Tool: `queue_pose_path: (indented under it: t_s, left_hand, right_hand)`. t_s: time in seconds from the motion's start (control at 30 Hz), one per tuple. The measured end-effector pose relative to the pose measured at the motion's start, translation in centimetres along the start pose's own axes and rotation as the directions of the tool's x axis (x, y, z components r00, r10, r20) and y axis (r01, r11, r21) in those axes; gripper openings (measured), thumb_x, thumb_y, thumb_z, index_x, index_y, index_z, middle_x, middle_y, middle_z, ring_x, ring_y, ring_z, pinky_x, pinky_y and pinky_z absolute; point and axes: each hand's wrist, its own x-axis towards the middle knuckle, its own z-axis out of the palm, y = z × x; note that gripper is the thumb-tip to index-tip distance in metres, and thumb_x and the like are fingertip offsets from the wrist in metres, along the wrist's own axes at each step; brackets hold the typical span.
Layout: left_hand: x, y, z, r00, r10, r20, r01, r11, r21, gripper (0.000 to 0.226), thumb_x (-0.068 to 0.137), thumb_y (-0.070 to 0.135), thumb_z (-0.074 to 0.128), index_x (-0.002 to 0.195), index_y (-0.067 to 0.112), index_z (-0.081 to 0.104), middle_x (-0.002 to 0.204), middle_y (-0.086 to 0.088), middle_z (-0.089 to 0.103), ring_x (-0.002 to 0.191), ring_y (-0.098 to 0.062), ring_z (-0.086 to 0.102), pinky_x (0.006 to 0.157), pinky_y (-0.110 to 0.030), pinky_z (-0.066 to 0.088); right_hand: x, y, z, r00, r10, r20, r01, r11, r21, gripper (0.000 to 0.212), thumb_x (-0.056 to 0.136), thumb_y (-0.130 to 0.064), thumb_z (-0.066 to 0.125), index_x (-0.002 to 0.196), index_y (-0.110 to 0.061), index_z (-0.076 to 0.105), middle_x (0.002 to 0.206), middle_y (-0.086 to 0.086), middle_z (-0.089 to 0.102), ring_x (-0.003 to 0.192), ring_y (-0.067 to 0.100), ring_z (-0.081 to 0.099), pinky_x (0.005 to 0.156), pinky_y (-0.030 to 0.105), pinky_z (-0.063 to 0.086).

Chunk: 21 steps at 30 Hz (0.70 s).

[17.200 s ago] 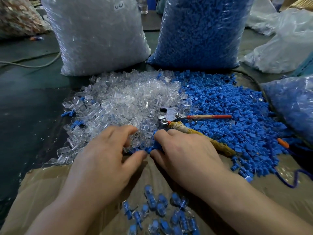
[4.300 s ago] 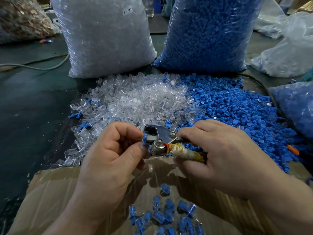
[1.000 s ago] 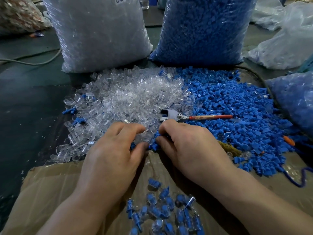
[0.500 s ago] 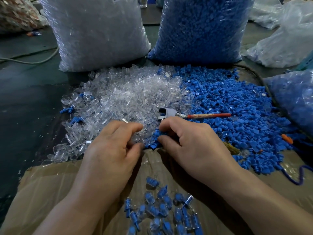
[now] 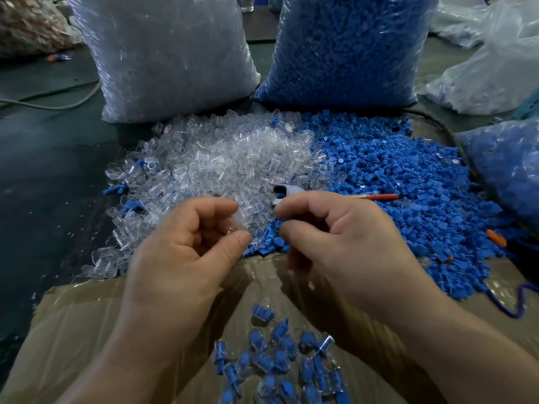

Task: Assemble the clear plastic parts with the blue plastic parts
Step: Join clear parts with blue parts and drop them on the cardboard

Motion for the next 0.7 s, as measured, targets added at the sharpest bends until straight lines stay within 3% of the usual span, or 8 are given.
queue_pose_path:
  t_s: [0.1, 0.23, 0.33, 0.5, 0.57, 0.63, 0.7]
  left_hand:
    - [-0.2, -0.1, 0.3, 0.999, 0.034, 0.042, -0.033, 0.999, -0.013, 0.036, 0.064, 0.046, 0.075, 0.098, 0.048, 0.063, 0.090, 0.006, 0.070, 0.077, -0.015, 0.070, 0.067, -0.043, 0.061]
    - [-0.1, 0.2, 0.4, 0.996, 0.063, 0.062, -0.060, 0.997, -0.051, 0.041, 0.066, 0.055, 0.079, 0.103, 0.053, 0.060, 0.095, 0.010, 0.070, 0.083, -0.011, 0.070, 0.065, -0.025, 0.060]
    - [-0.2, 0.0, 0.4, 0.996, 0.061, 0.069, -0.058, 0.997, -0.050, 0.045, 0.061, 0.052, 0.079, 0.102, 0.052, 0.062, 0.092, 0.006, 0.071, 0.080, -0.013, 0.070, 0.065, -0.028, 0.058]
    - [-0.5, 0.3, 0.6, 0.995, 0.099, 0.028, -0.101, 0.992, 0.070, 0.038, 0.072, 0.046, 0.081, 0.105, 0.051, 0.061, 0.093, 0.010, 0.069, 0.079, -0.014, 0.070, 0.063, -0.030, 0.058]
    - [-0.7, 0.8, 0.6, 0.993, 0.112, 0.027, -0.115, 0.979, 0.168, 0.038, 0.076, 0.054, 0.077, 0.108, 0.051, 0.058, 0.096, 0.015, 0.068, 0.081, -0.008, 0.070, 0.061, -0.026, 0.058]
    - [-0.8, 1.3, 0.6, 0.991, 0.128, 0.038, -0.134, 0.953, 0.271, 0.043, 0.069, 0.057, 0.069, 0.109, 0.052, 0.055, 0.098, 0.021, 0.066, 0.085, 0.000, 0.067, 0.059, -0.016, 0.055]
    - [-0.9, 1.6, 0.6, 0.986, 0.158, 0.051, -0.166, 0.933, 0.318, 0.039, 0.072, 0.045, 0.074, 0.107, 0.049, 0.057, 0.090, 0.019, 0.067, 0.089, 0.005, 0.065, 0.069, -0.003, 0.048]
  right_hand:
    - [-0.3, -0.7, -0.2, 0.993, 0.047, 0.111, -0.070, 0.975, 0.212, 0.016, 0.092, -0.009, 0.063, 0.091, -0.025, 0.068, 0.071, 0.008, 0.071, 0.063, 0.021, 0.070, 0.061, 0.045, 0.061]
    - [-0.4, -0.8, -0.1, 0.975, 0.105, 0.196, -0.178, 0.898, 0.403, 0.021, 0.095, 0.000, 0.050, 0.102, -0.013, 0.066, 0.069, 0.005, 0.066, 0.053, 0.022, 0.062, 0.046, 0.028, 0.050]
    - [-0.4, -1.0, -0.1, 0.968, 0.107, 0.227, -0.205, 0.858, 0.470, 0.020, 0.096, 0.000, 0.048, 0.103, -0.008, 0.065, 0.067, 0.006, 0.063, 0.049, 0.020, 0.058, 0.042, 0.026, 0.048]
    - [-0.8, -0.9, 0.0, 0.977, 0.034, 0.212, -0.115, 0.917, 0.381, 0.010, 0.089, -0.009, 0.067, 0.094, -0.018, 0.066, 0.067, 0.010, 0.069, 0.057, 0.029, 0.066, 0.053, 0.030, 0.055]
    - [-1.0, -0.9, 0.0, 0.984, -0.004, 0.176, -0.054, 0.945, 0.324, 0.012, 0.085, -0.011, 0.071, 0.087, -0.022, 0.067, 0.065, 0.007, 0.068, 0.058, 0.025, 0.067, 0.055, 0.030, 0.056]
    - [-1.1, -0.9, 0.1, 0.988, -0.053, 0.145, 0.025, 0.982, 0.189, 0.014, 0.086, -0.016, 0.073, 0.091, -0.029, 0.068, 0.069, 0.001, 0.069, 0.060, 0.014, 0.068, 0.058, 0.028, 0.057]
    - [-1.2, -0.7, 0.3, 0.983, -0.150, 0.108, 0.155, 0.987, -0.043, 0.015, 0.089, -0.026, 0.068, 0.099, -0.036, 0.065, 0.082, -0.010, 0.069, 0.069, 0.007, 0.067, 0.064, 0.028, 0.058]
